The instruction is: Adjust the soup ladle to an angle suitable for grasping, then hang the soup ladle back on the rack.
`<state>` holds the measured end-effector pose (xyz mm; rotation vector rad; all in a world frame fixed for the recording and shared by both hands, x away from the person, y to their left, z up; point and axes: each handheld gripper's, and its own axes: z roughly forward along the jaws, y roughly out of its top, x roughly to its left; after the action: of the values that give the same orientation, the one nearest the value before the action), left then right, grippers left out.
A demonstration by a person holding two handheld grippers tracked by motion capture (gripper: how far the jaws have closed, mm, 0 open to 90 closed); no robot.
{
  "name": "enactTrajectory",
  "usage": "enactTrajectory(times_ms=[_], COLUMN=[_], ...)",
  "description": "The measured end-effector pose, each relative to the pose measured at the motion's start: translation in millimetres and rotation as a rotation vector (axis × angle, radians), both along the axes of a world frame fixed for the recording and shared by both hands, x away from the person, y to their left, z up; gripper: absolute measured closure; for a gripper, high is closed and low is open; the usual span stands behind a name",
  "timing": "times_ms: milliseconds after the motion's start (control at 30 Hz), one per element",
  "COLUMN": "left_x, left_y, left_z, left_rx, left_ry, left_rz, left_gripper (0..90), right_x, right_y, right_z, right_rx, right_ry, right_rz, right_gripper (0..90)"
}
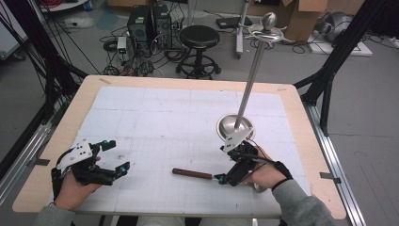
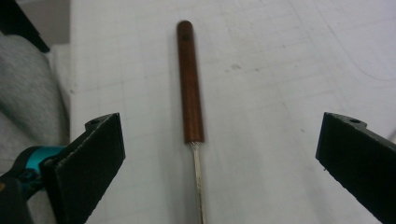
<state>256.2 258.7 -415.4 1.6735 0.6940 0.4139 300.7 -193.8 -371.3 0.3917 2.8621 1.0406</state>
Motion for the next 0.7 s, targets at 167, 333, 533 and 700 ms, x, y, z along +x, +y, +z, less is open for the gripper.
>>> enactTrajectory(times_ms=[167, 333, 533, 700], left_x=[0.2, -0.1, 0.1, 0.0], left_y=[-0.3, -0.5, -1.2, -0.7], left_z=[-0.3, -0.3, -0.9, -0.8], left_rx=[0.0, 0.0, 0.003, 0.006], left_ry=[0.005, 0.005, 0.012, 0.012], left_rz=[-0.002, -0.002, 0.0, -0.003], left_gripper=[2.0, 2.0, 1.9, 1.9], right_x=[-0.3, 0.2, 2.8, 3.0], right_y=[-8.3, -10.8, -9.7, -7.9], right_z=[1.2, -1.8, -7.4, -11.5], right_rx=[-0.046, -0.109, -0.154, -0.211], right_ry=[0.021, 0.046, 0.054, 0.07], right_rz=[0.019, 0.02, 0.054, 0.061], right_gripper=[0.3, 0.4, 0.4, 0.5])
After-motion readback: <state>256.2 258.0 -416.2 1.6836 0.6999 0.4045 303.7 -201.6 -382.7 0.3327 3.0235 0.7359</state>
